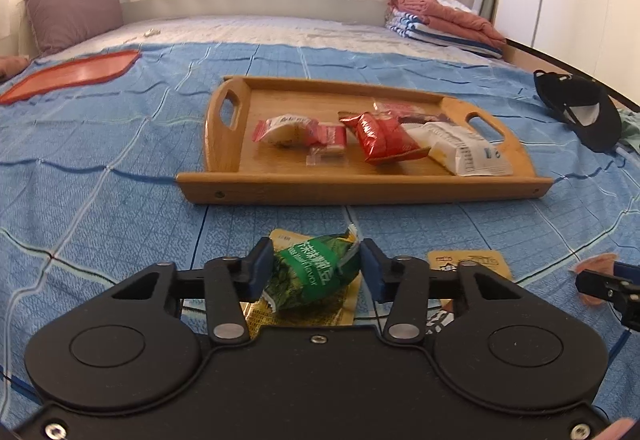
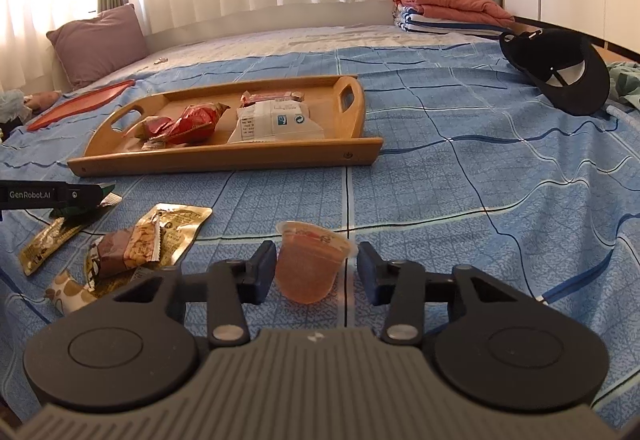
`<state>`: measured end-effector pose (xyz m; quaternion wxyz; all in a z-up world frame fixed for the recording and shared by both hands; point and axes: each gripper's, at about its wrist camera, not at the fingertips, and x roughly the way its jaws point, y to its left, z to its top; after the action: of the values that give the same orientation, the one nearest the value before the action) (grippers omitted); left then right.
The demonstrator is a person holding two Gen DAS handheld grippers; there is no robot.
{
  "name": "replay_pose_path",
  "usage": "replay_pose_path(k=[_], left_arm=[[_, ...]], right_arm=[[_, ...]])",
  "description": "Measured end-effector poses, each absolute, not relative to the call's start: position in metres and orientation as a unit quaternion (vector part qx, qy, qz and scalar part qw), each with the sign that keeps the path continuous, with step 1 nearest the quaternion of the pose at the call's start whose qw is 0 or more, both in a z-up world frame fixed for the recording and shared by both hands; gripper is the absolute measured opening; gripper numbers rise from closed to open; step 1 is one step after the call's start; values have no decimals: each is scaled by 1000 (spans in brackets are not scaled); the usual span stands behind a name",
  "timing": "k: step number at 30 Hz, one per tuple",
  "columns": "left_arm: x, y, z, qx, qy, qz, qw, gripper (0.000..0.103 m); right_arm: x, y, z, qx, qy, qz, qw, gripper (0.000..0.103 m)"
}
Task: Organize snacks
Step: 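Grasp the green pea snack bag with the left tool while the right tool grasps the orange jelly cup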
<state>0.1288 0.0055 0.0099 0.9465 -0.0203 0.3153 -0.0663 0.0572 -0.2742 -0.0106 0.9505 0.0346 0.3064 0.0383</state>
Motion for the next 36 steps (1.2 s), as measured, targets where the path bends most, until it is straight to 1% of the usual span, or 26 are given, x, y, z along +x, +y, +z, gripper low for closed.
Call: replay_pose_path(k=[3,5,6,7,9,11,12,13,14,20,24,26,27,29,30,33,36], left_arm=[[126,5,16,-18,307,-69,949,32],[124,5,21,-17,300,-71,951,27],[123,5,24,-15,297,-71,952,21],[122,5,26,-13,295,-74,953,18],[121,5,29,-8,295,-76,953,18],[121,5,27,-6,302,-75,950,26],[119,5,25,-8,302,-69,951,46],[117,6,23,-8,300,-60,952,62],[116,6,20,-8,297,-53,953,65],[119,15,8,-43,329,-49,942,69],[122,15,2,-54,340,-41,938,74],[123,14,1,-53,340,-37,938,74],[123,13,0,-52,338,-36,939,72],[122,12,0,-51,334,-32,941,60],[122,11,1,-49,333,-30,941,56],[121,12,1,-45,329,-29,943,52],[117,13,3,-41,324,-32,944,50]], right_arm=[[57,-275,-8,36,305,39,951,49],[57,-275,-7,34,302,38,952,49],[57,-275,-6,35,302,38,952,49],[57,-275,-5,38,301,38,952,49],[57,-276,-3,45,299,39,953,49],[57,-275,-2,45,296,39,953,49],[57,-274,-1,44,296,39,953,49],[57,-274,-1,44,296,41,953,49],[58,-273,-2,44,296,41,953,50],[55,-268,-2,35,293,46,954,49],[55,-266,-1,30,292,45,955,50],[55,-266,-2,28,294,41,955,50],[54,-266,-3,27,296,39,954,50],[54,-266,-7,26,301,37,953,60],[54,-266,-8,23,304,35,952,64],[53,-263,-14,7,310,27,950,65],[53,-263,-17,15,312,24,950,66]])
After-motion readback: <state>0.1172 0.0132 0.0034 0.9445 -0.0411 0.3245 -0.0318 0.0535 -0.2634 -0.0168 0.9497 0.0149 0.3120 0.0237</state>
